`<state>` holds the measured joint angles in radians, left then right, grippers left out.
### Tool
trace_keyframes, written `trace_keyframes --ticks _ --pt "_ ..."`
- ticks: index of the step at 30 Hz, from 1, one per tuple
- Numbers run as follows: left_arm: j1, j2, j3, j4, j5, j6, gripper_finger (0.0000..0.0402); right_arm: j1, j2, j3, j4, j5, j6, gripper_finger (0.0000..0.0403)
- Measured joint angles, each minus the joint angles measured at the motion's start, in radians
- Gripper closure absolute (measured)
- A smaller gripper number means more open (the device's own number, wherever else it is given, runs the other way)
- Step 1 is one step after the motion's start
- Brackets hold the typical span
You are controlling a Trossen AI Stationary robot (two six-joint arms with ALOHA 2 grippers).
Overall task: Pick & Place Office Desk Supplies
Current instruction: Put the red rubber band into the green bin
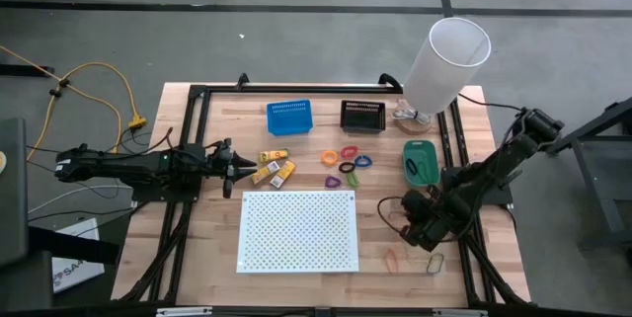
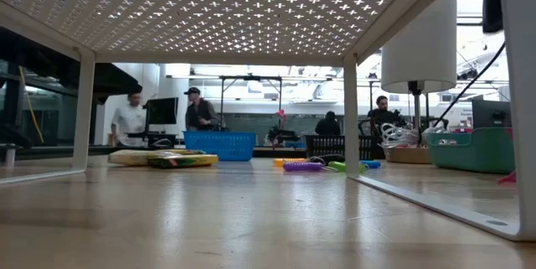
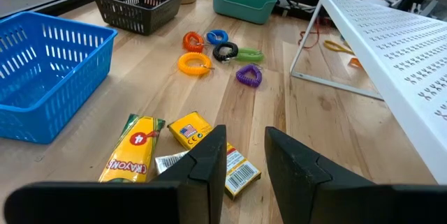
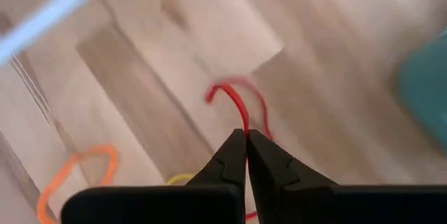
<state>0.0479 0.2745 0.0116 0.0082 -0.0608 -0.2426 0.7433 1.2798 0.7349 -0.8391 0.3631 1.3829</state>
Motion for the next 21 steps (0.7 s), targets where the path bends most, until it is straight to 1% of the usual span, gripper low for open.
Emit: trace_keyframes --ticks 3,9,17,21 --pt "0.0 0.0 0.0 0.0 0.0 0.0 0.0306 -0.005 -0.055 0.0 -0.044 0.067 0.0 0.04" --pt "0.0 0.0 0.0 0.0 0.0 0.0 0.0306 -0.05 -0.129 0.0 -0.13 0.154 -0.034 0.04" --pt "0.0 0.0 0.0 0.0 0.0 0.0 0.0307 -0.148 -0.191 0.0 -0.178 0.258 -0.146 0.04" --pt "0.0 0.0 0.0 0.0 0.0 0.0 0.0307 -0.193 -0.235 0.0 -0.175 0.318 -0.207 0.04"
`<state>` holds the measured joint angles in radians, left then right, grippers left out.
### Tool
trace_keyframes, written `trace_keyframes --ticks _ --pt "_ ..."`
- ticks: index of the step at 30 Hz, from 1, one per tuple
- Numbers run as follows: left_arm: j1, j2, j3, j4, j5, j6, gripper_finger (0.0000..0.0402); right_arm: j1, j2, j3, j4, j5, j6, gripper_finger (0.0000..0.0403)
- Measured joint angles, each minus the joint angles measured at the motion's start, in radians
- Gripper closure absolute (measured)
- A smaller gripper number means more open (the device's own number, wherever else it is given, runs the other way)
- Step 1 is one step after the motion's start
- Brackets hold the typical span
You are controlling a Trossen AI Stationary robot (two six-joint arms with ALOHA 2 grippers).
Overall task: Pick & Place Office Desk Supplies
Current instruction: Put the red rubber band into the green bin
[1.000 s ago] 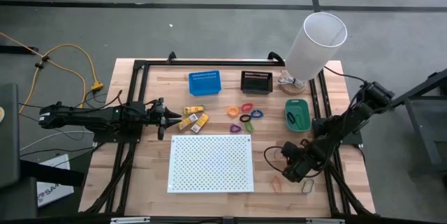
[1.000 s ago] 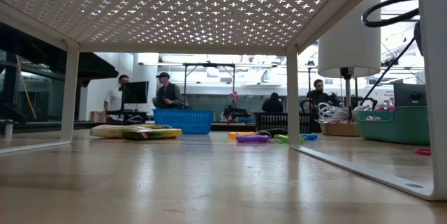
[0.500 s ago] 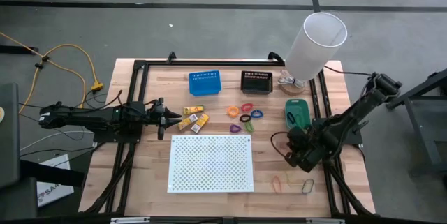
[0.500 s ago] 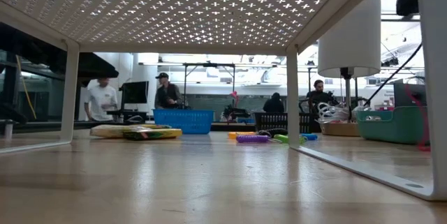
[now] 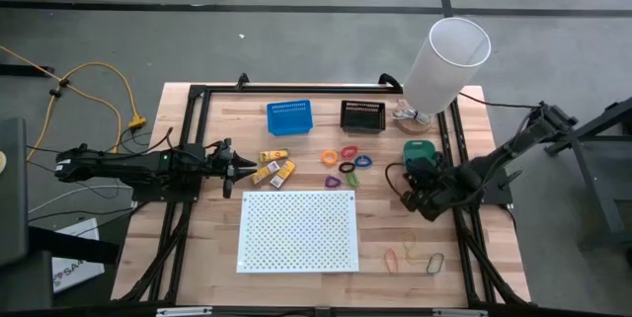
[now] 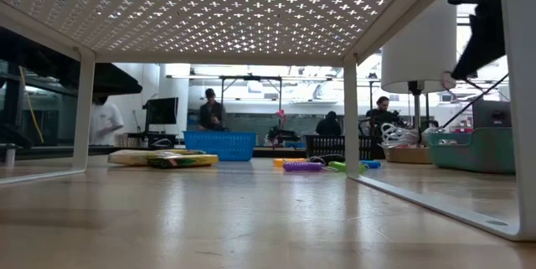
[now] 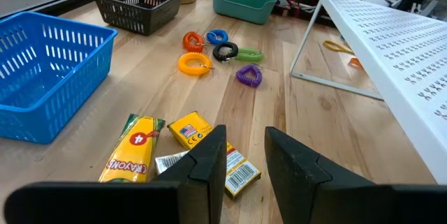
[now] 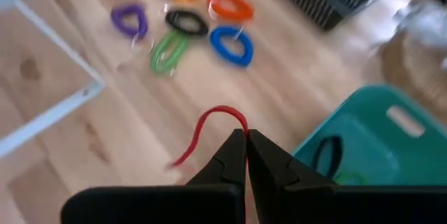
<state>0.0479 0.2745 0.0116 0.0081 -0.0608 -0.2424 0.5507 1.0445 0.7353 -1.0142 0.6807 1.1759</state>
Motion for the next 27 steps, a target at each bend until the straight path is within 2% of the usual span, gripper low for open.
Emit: trace_keyframes --ticks 7,19,27 --pt "0.0 0.0 0.0 0.0 0.0 0.0 0.0306 -0.079 -0.096 0.001 0.009 0.096 -0.129 0.04" --pt "0.0 0.0 0.0 0.0 0.0 0.0 0.0307 -0.203 -0.233 0.001 0.007 0.131 -0.262 0.04" --pt "0.0 0.0 0.0 0.0 0.0 0.0 0.0306 -0.233 -0.263 0.001 -0.075 0.124 -0.244 0.04"
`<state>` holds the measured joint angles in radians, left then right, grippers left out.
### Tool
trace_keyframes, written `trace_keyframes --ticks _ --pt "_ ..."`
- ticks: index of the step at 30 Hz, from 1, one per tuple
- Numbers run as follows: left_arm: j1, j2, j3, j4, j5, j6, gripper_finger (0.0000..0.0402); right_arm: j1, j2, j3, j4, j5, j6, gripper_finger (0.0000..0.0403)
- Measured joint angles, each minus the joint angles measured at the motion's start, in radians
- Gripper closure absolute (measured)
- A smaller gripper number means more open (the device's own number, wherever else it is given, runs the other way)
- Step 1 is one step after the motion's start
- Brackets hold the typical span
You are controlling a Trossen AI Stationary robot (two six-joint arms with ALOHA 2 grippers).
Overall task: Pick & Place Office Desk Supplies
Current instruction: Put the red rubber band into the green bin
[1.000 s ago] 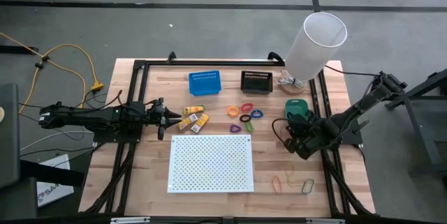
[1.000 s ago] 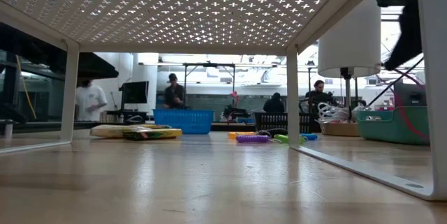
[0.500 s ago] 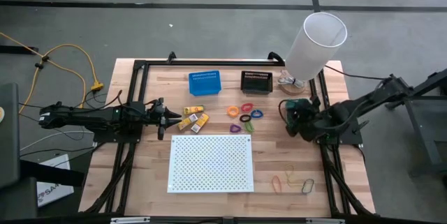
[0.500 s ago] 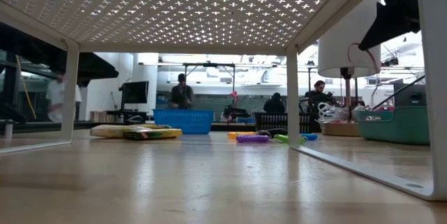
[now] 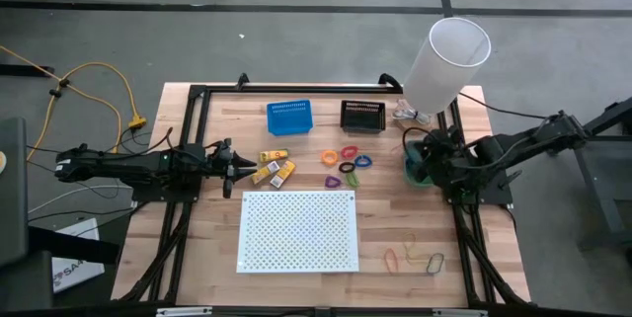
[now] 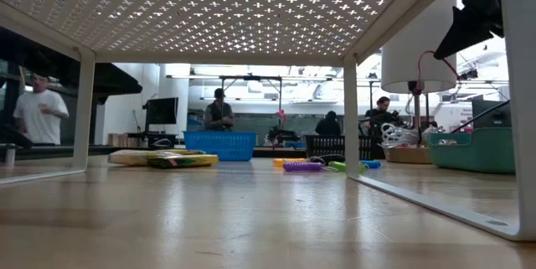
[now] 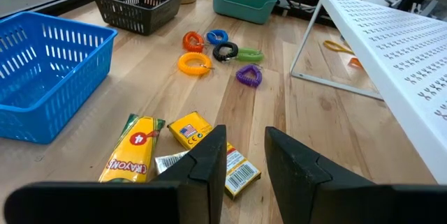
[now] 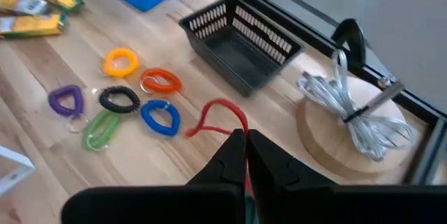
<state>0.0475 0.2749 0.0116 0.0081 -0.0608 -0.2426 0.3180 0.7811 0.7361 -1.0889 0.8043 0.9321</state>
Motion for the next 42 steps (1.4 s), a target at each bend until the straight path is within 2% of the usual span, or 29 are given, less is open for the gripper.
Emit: trace_keyframes --ticks 9,18,42 --pt "0.0 0.0 0.0 0.0 0.0 0.0 0.0306 0.0 0.001 0.0 -0.146 -0.082 0.163 0.04" --pt "0.0 0.0 0.0 0.0 0.0 0.0 0.0307 0.0 0.056 0.0 -0.256 -0.136 0.298 0.04" --pt "0.0 0.0 0.0 0.0 0.0 0.0 0.0306 0.0 0.234 0.0 -0.26 -0.232 0.359 0.04"
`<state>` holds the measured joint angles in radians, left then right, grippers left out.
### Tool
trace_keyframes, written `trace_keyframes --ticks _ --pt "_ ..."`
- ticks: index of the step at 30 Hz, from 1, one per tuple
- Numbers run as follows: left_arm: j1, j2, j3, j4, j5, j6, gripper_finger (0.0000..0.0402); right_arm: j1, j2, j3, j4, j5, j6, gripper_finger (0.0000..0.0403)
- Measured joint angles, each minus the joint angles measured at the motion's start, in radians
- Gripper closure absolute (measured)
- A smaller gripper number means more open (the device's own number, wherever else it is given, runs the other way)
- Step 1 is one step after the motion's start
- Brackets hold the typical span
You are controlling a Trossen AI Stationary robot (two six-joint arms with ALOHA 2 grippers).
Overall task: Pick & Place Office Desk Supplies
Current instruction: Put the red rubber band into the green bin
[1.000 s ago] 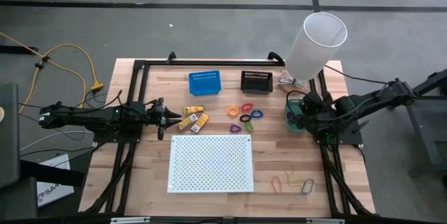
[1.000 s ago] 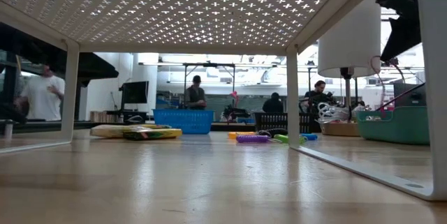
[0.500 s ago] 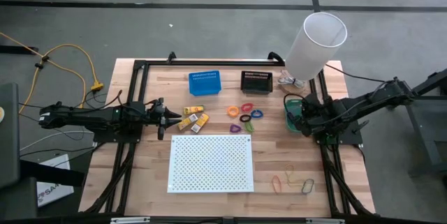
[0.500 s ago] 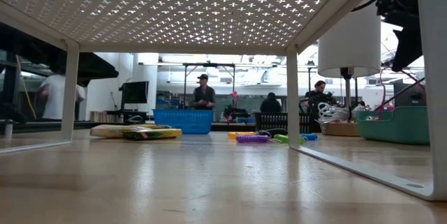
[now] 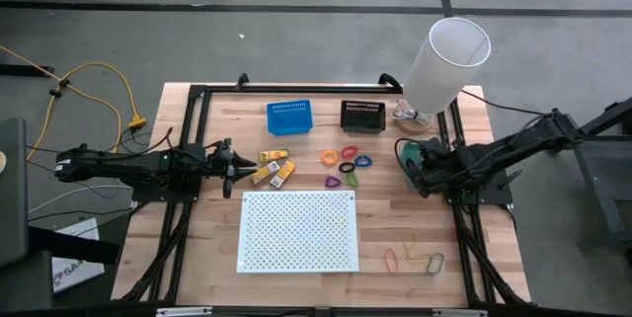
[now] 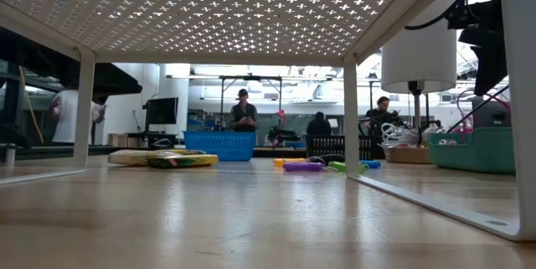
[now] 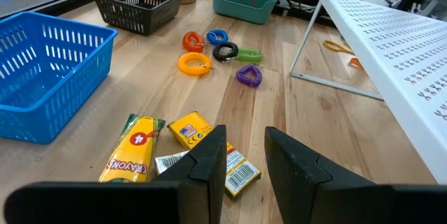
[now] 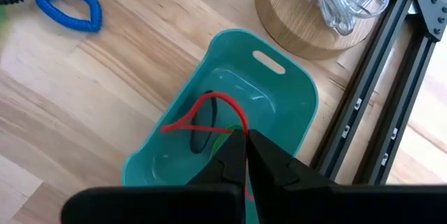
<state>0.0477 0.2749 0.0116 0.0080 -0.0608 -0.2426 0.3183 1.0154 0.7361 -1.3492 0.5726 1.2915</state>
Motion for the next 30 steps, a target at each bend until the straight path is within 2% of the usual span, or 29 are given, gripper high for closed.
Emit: trace_keyframes --ticks 16,30 --pt "0.0 0.0 0.0 0.0 0.0 0.0 0.0307 0.0 0.086 0.0 0.023 -0.028 0.0 0.04" --pt "0.0 0.0 0.0 0.0 0.0 0.0 0.0307 -0.017 0.09 -0.001 0.034 -0.056 -0.004 0.04"
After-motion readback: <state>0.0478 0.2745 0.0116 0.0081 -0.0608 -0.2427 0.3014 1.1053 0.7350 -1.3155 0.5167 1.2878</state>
